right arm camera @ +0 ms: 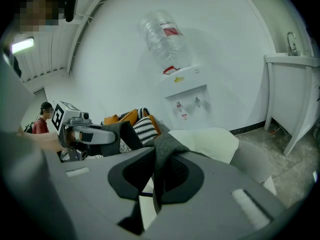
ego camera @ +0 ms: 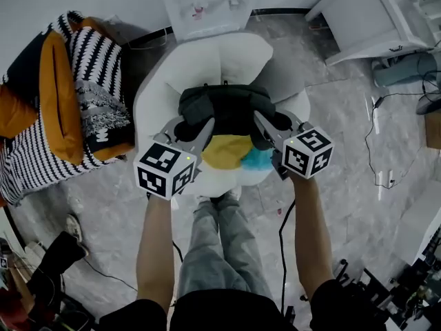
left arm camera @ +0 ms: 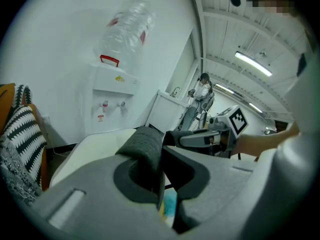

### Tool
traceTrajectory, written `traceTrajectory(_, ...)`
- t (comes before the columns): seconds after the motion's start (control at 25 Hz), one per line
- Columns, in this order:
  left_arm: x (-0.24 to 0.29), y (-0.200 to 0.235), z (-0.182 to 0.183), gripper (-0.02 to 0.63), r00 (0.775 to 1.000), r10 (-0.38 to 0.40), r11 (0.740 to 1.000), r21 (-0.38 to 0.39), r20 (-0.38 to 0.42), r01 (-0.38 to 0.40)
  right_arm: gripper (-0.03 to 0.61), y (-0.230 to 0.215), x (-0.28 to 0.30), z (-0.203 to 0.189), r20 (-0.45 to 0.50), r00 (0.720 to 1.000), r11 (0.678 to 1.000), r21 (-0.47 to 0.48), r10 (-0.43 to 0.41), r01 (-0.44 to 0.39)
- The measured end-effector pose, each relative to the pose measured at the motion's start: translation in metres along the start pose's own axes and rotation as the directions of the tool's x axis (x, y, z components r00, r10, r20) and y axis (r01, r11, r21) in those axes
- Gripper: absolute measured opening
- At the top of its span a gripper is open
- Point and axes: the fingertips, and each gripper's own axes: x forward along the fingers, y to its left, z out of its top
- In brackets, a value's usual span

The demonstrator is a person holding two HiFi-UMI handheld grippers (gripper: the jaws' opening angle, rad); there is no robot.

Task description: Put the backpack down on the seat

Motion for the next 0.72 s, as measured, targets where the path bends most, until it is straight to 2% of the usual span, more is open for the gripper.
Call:
traceTrajectory(0.16, 0.013, 0.006, -0.019, 0.029, 1.0, -0.008, 1.0, 0.0, 0.011, 0.008, 0.037, -0.014, 0.014, -0.019, -0.008, 1.0, 1.0, 0.018, -0.003, 0.003)
traceTrajectory(0.44, 0.034, 0.006, -0.045, 0.029, 0.999, -0.041, 0.999, 0.021, 0.032, 0.04, 0.037, -0.03, 0.02, -0.042, 0.041, 0.999, 0.998, 0.052, -0.035, 0.032)
traceTrajectory(0.6, 0.048, 0.008, -0.06, 0.031, 0.999, -0.04, 0.999, 0.03, 0.017, 0.039, 0.037, -0.038, 0.023, -0.052, 0.075, 0.994, 0.996, 0.037, -0.082, 0.079)
traceTrajectory(0.72, 0.056, 0.005, -0.075, 0.031, 1.0, -0.026, 0.998, 0.053, 0.001, 0.026, 0.037, -0.047, 0.021, -0.065, 0.11, 0.983, 0.989, 0.017, -0.15, 0.149)
